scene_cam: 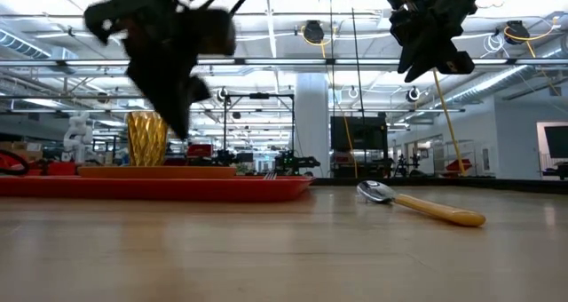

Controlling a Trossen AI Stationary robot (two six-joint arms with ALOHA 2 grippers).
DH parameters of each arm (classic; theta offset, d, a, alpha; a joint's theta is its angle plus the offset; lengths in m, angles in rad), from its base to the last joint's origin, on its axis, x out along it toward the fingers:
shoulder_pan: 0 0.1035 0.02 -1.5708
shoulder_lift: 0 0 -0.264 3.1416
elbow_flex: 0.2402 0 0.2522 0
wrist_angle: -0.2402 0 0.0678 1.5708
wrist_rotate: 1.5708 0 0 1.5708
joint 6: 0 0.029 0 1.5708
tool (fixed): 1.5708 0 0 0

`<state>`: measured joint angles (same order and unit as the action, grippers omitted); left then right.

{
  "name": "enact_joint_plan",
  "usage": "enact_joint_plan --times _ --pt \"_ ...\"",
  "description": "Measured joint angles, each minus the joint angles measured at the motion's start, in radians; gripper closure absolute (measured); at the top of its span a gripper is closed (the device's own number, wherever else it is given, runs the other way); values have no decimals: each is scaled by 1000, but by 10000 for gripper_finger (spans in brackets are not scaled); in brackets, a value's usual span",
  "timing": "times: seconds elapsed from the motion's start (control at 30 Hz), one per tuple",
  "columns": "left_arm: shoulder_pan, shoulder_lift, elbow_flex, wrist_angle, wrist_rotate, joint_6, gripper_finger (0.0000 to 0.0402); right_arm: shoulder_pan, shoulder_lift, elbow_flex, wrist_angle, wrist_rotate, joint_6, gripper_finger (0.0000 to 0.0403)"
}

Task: Pick and place plate/cup/fork/spoon on tray
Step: Adjust the red serving tray

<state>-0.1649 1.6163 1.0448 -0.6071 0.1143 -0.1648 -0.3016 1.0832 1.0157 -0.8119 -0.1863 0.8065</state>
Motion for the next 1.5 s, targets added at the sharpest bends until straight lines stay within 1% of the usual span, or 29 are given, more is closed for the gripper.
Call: enact_joint_plan --times 0.13,0.23,0.3,0.4,0.73,1.1,1.27,1.37,1.43,1.5 --pt "-13 8 -85 -12 -3 11 396 0 0 0 0 -27 -37 321" --pt "-30 6 -146 22 -6 29 396 0 0 0 -1 -27 -62 321" --pt "-34 6 -177 36 -33 41 396 0 0 0 -2 -27 -74 321" --pt "-27 6 -197 44 -102 18 396 0 0 0 -2 -27 -92 321" --pt "38 6 -205 133 -153 -58 396 0 0 0 -1 -28 -114 321" --pt "132 6 -205 138 -219 -108 396 0 0 0 -2 -28 -98 321" --pt "161 6 -205 136 -208 -106 396 0 0 0 -1 -28 -80 321" --pt "163 6 -205 133 -197 -102 396 0 0 0 -1 -28 -41 321" --pt "164 6 -199 118 -174 -104 396 0 0 0 0 -27 -8 321" --pt "165 6 -176 69 -137 -108 396 0 0 0 0 -27 25 321"
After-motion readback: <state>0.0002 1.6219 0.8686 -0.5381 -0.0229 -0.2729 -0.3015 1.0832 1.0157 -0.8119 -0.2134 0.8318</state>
